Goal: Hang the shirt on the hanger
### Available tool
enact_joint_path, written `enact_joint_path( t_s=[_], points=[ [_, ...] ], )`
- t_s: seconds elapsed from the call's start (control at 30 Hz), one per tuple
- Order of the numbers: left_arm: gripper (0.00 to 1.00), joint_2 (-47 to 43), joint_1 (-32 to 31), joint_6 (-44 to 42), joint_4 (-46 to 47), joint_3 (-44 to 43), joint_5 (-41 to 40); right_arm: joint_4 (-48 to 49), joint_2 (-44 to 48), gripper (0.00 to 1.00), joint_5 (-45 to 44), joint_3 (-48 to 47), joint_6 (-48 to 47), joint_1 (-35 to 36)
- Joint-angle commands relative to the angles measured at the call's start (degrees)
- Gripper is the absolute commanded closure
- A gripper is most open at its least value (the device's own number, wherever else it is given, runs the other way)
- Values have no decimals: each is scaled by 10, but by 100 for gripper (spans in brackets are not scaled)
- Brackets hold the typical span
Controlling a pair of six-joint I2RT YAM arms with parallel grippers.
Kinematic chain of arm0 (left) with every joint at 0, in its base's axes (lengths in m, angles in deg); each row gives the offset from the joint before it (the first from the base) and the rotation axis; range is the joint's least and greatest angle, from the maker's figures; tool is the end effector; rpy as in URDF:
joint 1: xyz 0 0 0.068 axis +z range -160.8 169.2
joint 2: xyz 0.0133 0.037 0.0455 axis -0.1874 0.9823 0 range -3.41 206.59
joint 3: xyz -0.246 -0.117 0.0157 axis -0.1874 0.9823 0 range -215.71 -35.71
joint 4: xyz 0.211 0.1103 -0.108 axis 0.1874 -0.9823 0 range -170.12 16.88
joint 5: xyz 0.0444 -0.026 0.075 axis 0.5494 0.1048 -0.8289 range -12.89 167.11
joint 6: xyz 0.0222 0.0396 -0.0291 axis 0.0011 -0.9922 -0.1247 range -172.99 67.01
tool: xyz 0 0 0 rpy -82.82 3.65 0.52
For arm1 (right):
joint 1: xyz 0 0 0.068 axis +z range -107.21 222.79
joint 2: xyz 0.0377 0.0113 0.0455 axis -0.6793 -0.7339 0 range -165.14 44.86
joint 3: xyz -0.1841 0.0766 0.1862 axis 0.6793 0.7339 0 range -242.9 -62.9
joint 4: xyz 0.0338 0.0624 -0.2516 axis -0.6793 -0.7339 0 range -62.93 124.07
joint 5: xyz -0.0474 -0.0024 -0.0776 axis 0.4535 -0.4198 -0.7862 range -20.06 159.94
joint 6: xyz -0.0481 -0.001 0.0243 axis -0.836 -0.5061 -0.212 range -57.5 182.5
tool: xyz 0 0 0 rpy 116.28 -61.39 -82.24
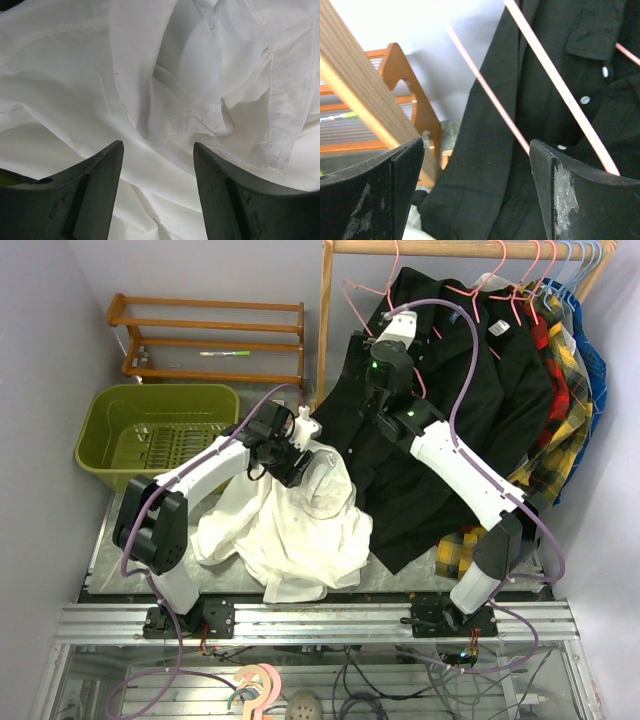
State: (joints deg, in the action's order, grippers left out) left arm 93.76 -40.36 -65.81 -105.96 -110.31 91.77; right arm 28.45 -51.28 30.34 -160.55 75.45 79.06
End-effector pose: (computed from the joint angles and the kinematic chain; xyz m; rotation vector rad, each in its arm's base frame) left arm 0.3120 -0.1874 0.2475 1.0157 2.3377 -0.4394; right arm 0.3301 0.2139 0.4352 0.1944 1.6153 0.0930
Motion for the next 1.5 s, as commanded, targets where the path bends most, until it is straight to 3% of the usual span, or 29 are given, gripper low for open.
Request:
enact_joint_path(
  t_s=[0.0,0.17,0.37,0.53,0.63,0.77,1.13,1.33,1.47],
  points=[
    [31,6,-1,0,10,0,16,29,26,14,23,1,-48,-19],
    [31,9,-1,-3,6,-3,18,7,64,14,210,-11,-59,-20],
    [32,10,-2,-5,4,-3,16,-68,96,16,345,-66,-52,-19],
    [32,10,-2,-6,3,-3,19,-83,123,14,301,-77,-66,-53],
    [32,9,-2,-6,2,-2,25,-108,102,12,358,-103,-37,-144],
    [32,9,-2,-8,0,-3,27,-124,63,10,389,-135,-25,-189],
    [32,0,-2,-15,0,4,16,-103,-11,10,479,-160,32,-192],
    [32,4,-2,-15,-2,4,18,-104,-19,13,476,-128,43,-188],
    [32,4,-2,-12,-4,0,13,-89,-3,20,420,-74,26,-160]
  ],
)
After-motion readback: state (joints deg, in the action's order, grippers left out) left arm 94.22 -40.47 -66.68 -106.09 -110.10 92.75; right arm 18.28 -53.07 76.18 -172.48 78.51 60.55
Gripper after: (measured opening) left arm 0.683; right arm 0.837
